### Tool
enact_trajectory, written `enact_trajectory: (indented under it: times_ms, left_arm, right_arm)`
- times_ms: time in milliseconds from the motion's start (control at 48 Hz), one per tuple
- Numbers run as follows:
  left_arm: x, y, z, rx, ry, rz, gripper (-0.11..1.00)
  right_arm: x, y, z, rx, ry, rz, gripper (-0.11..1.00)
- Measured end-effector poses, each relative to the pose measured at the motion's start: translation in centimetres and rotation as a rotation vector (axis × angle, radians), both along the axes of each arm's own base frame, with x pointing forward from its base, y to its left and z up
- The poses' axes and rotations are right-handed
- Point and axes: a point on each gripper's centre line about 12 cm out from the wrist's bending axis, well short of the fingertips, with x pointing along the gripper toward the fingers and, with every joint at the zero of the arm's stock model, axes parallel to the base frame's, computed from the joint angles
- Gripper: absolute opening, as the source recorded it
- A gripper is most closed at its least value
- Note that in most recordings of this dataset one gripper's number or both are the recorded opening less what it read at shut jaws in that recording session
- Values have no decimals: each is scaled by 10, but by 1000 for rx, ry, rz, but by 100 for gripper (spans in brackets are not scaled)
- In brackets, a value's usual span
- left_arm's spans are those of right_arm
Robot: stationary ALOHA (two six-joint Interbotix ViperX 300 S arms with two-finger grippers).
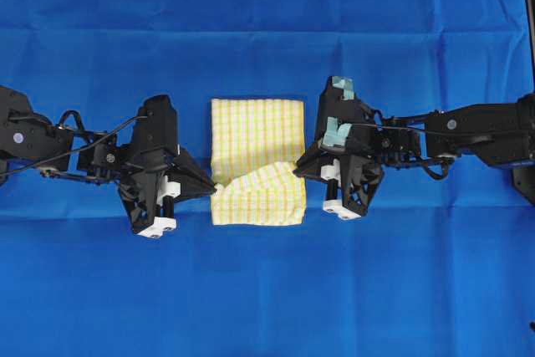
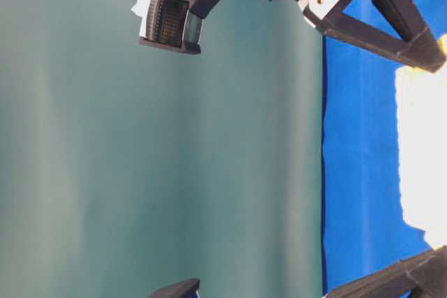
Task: Fold the yellow towel.
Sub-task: 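Lower the folded end and release both grippers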
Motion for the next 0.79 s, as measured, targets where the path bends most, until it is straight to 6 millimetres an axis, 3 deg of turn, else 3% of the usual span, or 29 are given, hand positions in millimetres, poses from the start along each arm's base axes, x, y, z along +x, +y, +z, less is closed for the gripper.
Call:
enact_trajectory:
  times_ms: [291, 375, 541, 604, 666, 791]
  left_arm:
    - [1, 0, -7, 5, 19, 0, 3]
    - [1, 0, -10, 8, 30, -1, 6]
    - [1, 0, -12, 9, 34, -1, 48]
    - [1, 1, -10, 13, 35, -4, 65]
    - [-1, 2, -5, 18, 30, -7, 72]
    - [-4, 2, 14, 24, 3, -17, 68]
  right_arm:
    - [-4, 0, -4, -1, 12, 1, 8]
    - [-4, 1, -4, -1, 11, 4, 20]
    - [-3, 3, -3, 0, 2, 7, 67]
    - [-3, 3, -3, -1, 0, 8, 80]
    - [-3, 3, -2, -5, -3, 13, 81]
    - [-5, 3, 15, -10, -34, 21, 76]
